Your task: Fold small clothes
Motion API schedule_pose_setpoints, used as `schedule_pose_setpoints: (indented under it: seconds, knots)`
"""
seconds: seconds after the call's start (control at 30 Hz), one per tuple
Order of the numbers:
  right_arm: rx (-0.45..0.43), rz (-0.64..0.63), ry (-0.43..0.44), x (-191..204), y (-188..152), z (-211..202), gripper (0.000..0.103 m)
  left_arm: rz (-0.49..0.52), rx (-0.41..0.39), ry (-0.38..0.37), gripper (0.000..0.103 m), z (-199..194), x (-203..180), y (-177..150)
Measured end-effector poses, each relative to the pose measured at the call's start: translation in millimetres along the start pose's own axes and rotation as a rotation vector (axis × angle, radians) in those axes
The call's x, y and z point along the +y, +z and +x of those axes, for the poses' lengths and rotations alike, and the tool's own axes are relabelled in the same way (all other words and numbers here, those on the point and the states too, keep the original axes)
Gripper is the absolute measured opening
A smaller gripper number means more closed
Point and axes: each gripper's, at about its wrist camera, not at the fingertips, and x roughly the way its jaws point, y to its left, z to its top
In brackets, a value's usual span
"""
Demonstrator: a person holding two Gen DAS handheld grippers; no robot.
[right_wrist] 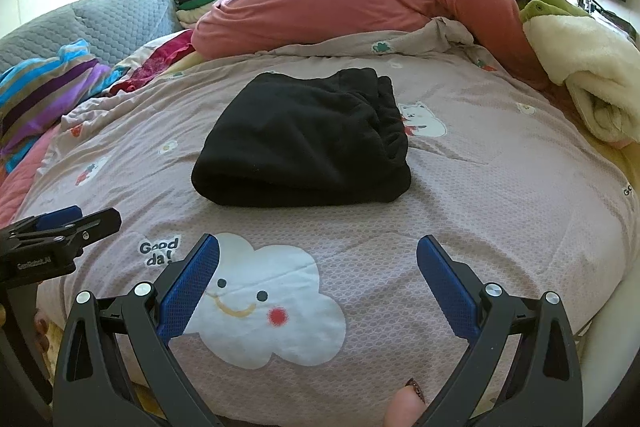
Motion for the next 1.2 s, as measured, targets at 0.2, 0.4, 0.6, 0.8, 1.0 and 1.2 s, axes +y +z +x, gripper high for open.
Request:
schedule_pose_setpoints:
  seconds: [0.2, 0.4, 0.6, 0.8, 1.0, 1.2]
  knots:
    - [-0.006, 0.003, 0.001, 0.0, -0.1, -1.7, 0.098, -0.003, -0.005, 0.004, 0.093, -1.1, -0.2, 0.0]
    - [-0.009, 0.002, 0.000, 0.0, 0.6, -2.4, 0.098, -0.012, -0.008, 0.003, 0.093, -2.1, 0.9, -0.7]
    - [-0.009, 0.002, -0.001, 0.5, 0.8, -3.7, 0.098, -0.014, -0.005, 0.005, 0.093, -2.4, 3.1, -0.4]
    - [-0.007, 0.002, -0.002, 0.5, 0.3, -3.3, 0.098, -0.014, -0.005, 0.012, 0.093, -3.1, 2.8, -0.9]
    - [-0.007, -0.002, 0.003, 2.0, -0.6, -4.4, 0.098, -0.013, 0.000, 0.022, 0.093, -1.9, 3.7, -1.5]
    - [-0.007, 0.001, 0.003, 2.2, -0.4, -4.4, 0.098, -0.005, -0.003, 0.028, 0.093, -3.2, 2.7, -1.6]
